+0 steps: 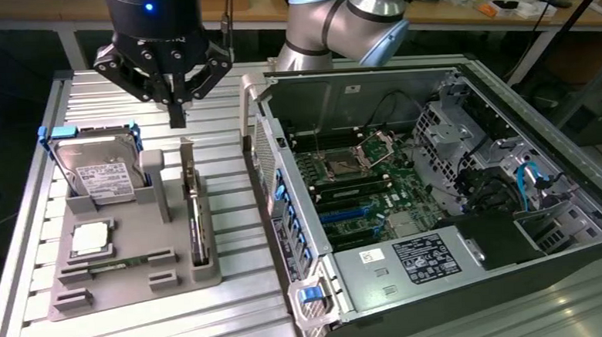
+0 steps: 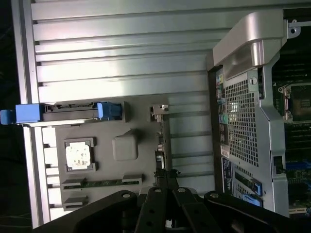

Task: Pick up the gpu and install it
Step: 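Pick up the gpu and move the gpu toward the slot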

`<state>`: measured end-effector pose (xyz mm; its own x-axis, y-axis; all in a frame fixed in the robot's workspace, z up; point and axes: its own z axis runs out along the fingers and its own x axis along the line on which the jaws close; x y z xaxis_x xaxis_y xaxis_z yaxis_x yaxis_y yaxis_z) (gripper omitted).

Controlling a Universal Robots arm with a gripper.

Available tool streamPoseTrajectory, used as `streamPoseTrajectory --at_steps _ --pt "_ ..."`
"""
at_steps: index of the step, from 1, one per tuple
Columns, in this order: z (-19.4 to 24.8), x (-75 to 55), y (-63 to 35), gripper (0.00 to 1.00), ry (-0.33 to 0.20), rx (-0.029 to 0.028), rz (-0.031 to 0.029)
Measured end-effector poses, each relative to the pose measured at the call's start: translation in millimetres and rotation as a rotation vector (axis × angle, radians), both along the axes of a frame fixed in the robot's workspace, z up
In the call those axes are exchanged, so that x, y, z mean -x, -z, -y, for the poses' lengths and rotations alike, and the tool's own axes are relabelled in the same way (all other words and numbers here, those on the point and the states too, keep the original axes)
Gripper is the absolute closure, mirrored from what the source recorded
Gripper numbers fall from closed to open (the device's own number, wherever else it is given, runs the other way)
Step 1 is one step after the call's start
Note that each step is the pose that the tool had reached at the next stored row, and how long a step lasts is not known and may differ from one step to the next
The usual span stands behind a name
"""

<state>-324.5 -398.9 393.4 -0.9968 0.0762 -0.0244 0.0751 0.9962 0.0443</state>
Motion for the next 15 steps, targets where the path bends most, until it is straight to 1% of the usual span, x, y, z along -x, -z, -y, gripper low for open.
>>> streamPoseTrajectory --at_steps 1,15 --pt "0.0 1.5 0.1 0.89 0.000 -0.0001 0.0001" --pt "0.0 1.5 0.1 0.89 0.000 -0.0001 0.0001"
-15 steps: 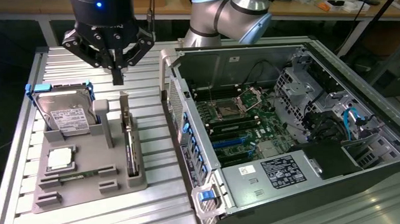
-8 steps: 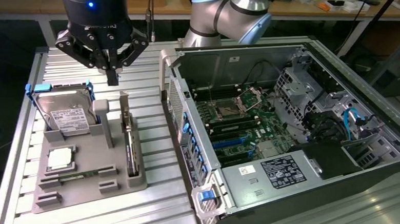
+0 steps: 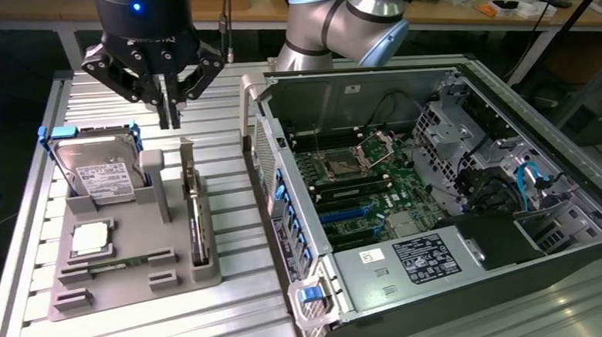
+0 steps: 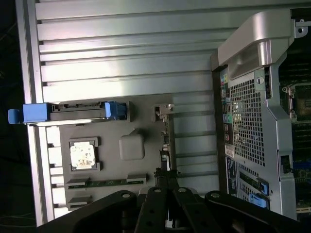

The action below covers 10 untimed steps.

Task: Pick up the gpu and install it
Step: 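Pick up the gpu and move the gpu toward the slot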

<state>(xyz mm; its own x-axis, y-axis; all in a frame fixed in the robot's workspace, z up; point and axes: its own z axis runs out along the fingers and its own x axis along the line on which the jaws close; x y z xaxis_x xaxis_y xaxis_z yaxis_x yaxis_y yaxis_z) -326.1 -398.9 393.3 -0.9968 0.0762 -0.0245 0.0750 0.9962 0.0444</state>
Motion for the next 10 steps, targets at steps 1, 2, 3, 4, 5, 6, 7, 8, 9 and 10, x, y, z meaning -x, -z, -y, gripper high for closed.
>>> streamPoseTrajectory --at_steps 1,2,3,4,5,6,7,8,9,10 --pt "0.0 0.0 0.0 0.83 0.000 0.0000 0.0000" --pt "0.0 0.0 0.0 0.76 0.000 0.0000 0.0000" --pt "0.0 0.0 0.0 0.70 0.000 0.0000 0.0000" --pt "0.0 0.0 0.0 0.64 0.000 0.0000 0.0000" --pt "0.0 0.0 0.3 0.58 -0.002 0.0024 -0.0009" --pt "0.0 0.1 1.2 0.58 -0.021 0.0054 -0.0053" --pt "0.0 0.1 2.3 0.52 -0.048 0.0079 -0.0105" --pt "0.0 0.0 3.5 0.52 -0.077 0.0086 -0.0143" --pt "-0.1 0.0 4.3 0.52 -0.088 0.0091 -0.0164" --pt "0.0 0.0 5.3 0.52 -0.099 0.0096 -0.0190"
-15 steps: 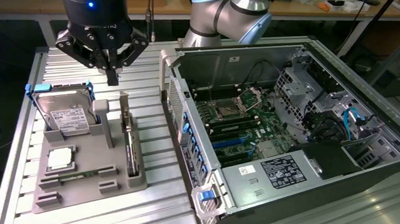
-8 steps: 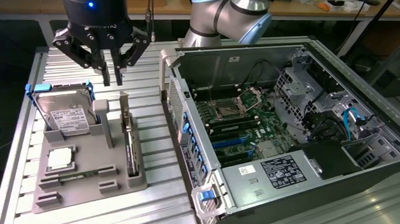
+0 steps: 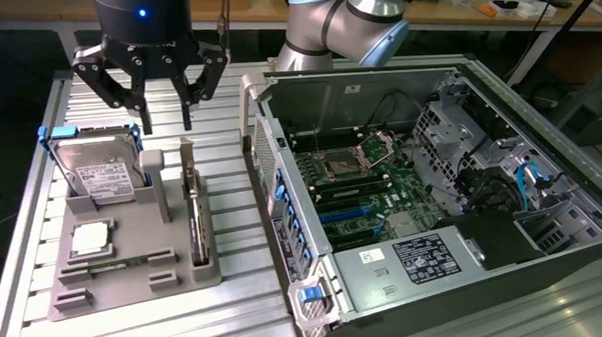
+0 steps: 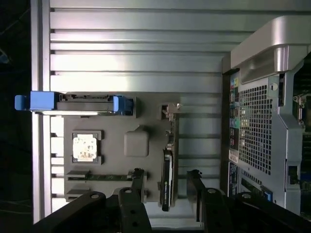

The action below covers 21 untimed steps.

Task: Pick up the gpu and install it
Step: 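Pick up the gpu and move the gpu toward the slot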

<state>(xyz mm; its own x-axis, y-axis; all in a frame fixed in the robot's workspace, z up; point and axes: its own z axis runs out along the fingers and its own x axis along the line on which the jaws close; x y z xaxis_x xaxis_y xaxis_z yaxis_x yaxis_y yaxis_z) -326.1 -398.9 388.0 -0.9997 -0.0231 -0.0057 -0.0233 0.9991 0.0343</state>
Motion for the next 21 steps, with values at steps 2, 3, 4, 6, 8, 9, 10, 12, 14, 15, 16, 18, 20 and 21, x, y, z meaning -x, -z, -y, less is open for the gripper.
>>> streamPoseTrajectory --at_steps 2,3,4,6,8,9,10,12,14,15,16,18,20,21 --pt "0.3 -0.1 2.8 0.52 -0.019 0.0019 -0.0037" --pt "1.0 -0.1 4.6 0.52 -0.023 0.0023 -0.0042" --pt "2.0 -0.1 6.2 0.52 -0.026 0.0025 -0.0044" --pt "4.6 -0.2 10.3 0.52 -0.033 0.0028 -0.0056" --pt "7.0 -0.3 13.5 0.52 -0.040 0.0030 -0.0067" --pt "8.0 -0.3 14.8 0.52 -0.043 0.0033 -0.0074" --pt "9.0 -0.3 15.9 0.52 -0.046 0.0038 -0.0081" --pt "10.9 -0.3 18.8 0.52 -0.050 0.0047 -0.0085" --pt "12.3 -0.3 22.3 0.52 -0.054 0.0053 -0.0086" --pt "13.0 -0.3 24.1 0.52 -0.056 0.0054 -0.0087" --pt "13.6 -0.3 26.0 0.52 -0.058 0.0054 -0.0087" --pt "14.6 -0.3 29.5 0.52 -0.059 0.0054 -0.0086" --pt "15.6 -0.3 33.4 0.52 -0.061 0.0053 -0.0086" --pt "16.1 -0.3 35.2 0.52 -0.062 0.0053 -0.0086"
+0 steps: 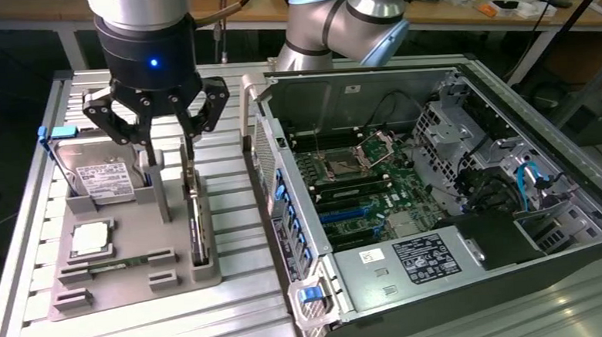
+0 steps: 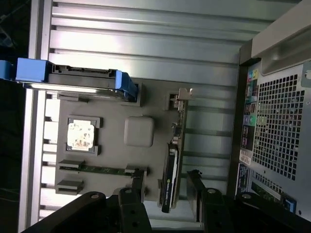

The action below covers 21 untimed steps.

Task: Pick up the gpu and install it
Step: 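Pick up the gpu and move the gpu toward the slot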

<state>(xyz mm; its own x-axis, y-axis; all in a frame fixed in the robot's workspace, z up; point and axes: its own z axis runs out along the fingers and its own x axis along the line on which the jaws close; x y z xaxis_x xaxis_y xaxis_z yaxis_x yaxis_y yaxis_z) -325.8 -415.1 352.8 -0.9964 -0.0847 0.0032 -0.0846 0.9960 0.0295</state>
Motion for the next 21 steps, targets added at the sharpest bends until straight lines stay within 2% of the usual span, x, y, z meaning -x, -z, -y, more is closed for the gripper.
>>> streamPoseTrajectory --at_steps 21 --pt "16.5 0.0 38.4 0.52 -0.006 0.0002 -0.0002"
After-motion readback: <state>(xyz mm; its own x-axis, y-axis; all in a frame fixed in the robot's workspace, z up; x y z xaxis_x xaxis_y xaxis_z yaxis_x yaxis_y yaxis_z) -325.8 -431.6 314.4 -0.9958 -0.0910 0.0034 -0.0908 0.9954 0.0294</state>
